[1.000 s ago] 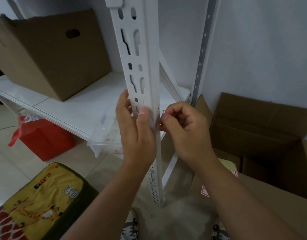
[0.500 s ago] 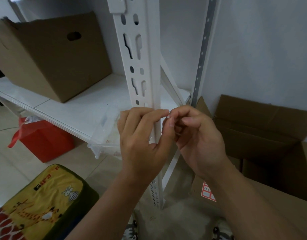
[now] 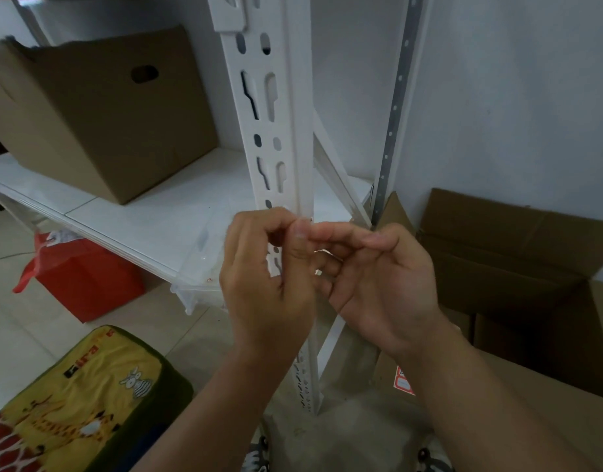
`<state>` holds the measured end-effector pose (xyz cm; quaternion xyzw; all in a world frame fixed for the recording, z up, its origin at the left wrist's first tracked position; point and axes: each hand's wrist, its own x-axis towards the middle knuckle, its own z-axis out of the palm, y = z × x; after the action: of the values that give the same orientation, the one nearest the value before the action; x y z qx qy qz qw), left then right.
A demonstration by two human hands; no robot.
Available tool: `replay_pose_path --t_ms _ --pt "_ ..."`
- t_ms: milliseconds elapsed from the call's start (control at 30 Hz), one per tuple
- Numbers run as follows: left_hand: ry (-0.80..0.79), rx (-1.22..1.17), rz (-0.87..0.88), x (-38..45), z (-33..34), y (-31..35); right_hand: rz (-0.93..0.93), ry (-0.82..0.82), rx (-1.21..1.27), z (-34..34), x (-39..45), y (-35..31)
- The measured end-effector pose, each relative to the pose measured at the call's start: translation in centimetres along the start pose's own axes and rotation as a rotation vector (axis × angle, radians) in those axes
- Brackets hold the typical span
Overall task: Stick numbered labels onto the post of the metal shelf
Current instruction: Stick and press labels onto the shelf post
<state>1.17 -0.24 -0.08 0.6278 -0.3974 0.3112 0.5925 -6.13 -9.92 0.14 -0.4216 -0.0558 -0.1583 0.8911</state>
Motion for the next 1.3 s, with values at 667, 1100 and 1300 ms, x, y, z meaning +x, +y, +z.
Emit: replay_pose_path --t_ms 667,1100,1300 --pt "-0.239 0.080 -0.714 1.9 -1.1 -8.5 -0.172 0.552 -0.443 -0.3 0.8 0.9" --pt "-0.441 0.240 -0.832 1.7 -0.1 -11.3 -0.144 0.600 -0.633 -0.3 1.2 1.3" --pt "-0.675 0.494 -0.731 0.9 0.5 -12.7 -0.181 0.511 -0.779 0.1 1.6 1.6"
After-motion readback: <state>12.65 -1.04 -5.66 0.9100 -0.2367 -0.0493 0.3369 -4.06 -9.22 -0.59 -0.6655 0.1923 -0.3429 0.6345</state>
